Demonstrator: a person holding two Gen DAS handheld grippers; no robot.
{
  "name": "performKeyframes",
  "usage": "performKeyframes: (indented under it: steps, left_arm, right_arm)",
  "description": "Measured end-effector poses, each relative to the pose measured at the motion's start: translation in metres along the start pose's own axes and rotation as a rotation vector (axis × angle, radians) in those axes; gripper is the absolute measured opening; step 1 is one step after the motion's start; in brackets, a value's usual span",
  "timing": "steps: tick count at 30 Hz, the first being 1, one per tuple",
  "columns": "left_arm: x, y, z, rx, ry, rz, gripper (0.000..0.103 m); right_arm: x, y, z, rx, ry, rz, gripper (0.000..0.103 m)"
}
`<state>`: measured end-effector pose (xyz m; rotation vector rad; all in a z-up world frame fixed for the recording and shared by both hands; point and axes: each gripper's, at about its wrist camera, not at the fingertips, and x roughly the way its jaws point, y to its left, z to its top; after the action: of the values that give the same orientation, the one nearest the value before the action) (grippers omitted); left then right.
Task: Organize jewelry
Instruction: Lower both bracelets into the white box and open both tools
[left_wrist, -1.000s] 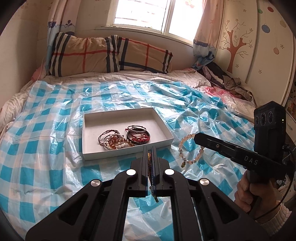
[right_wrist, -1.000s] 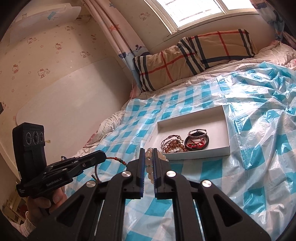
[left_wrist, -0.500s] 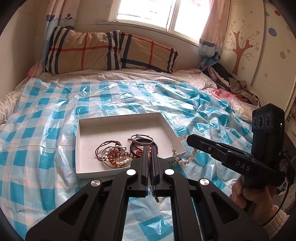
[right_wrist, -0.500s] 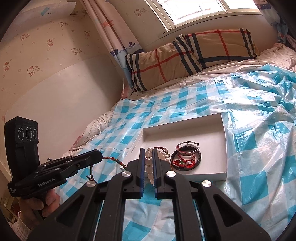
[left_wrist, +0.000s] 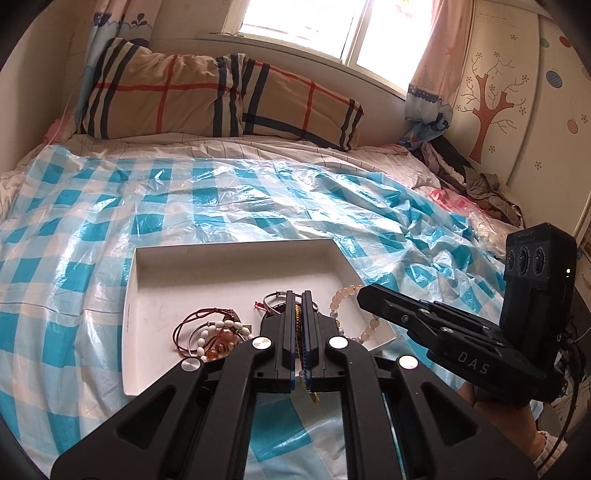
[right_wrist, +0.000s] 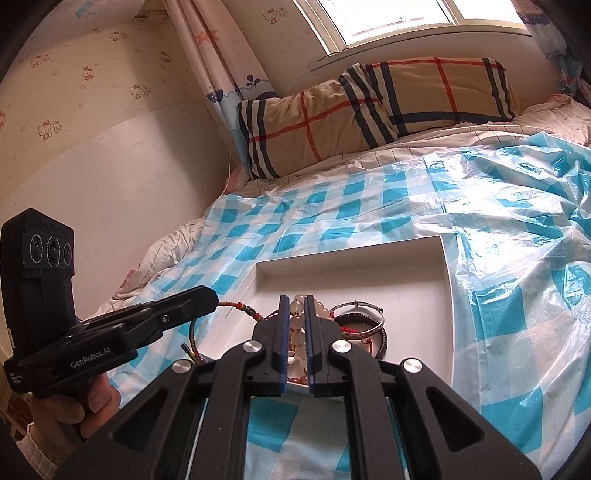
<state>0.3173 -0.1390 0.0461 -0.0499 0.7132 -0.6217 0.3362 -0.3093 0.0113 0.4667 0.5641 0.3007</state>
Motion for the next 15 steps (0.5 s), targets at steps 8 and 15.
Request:
performKeyframes:
  steps: [8, 15]
  left_arm:
    - [0.04, 0.037, -0.014, -0.024, 0.095, 0.162, 0.004]
    - [0.009, 0.03, -0.025, 0.005, 0.1, 0.189, 0.015]
  right_arm:
    - [0.021, -0.006, -0.01, 0.018, 0.049, -0.007, 0.041]
    - [-0.008, 0.003, -0.018, 0.021, 0.058, -0.017, 0.041]
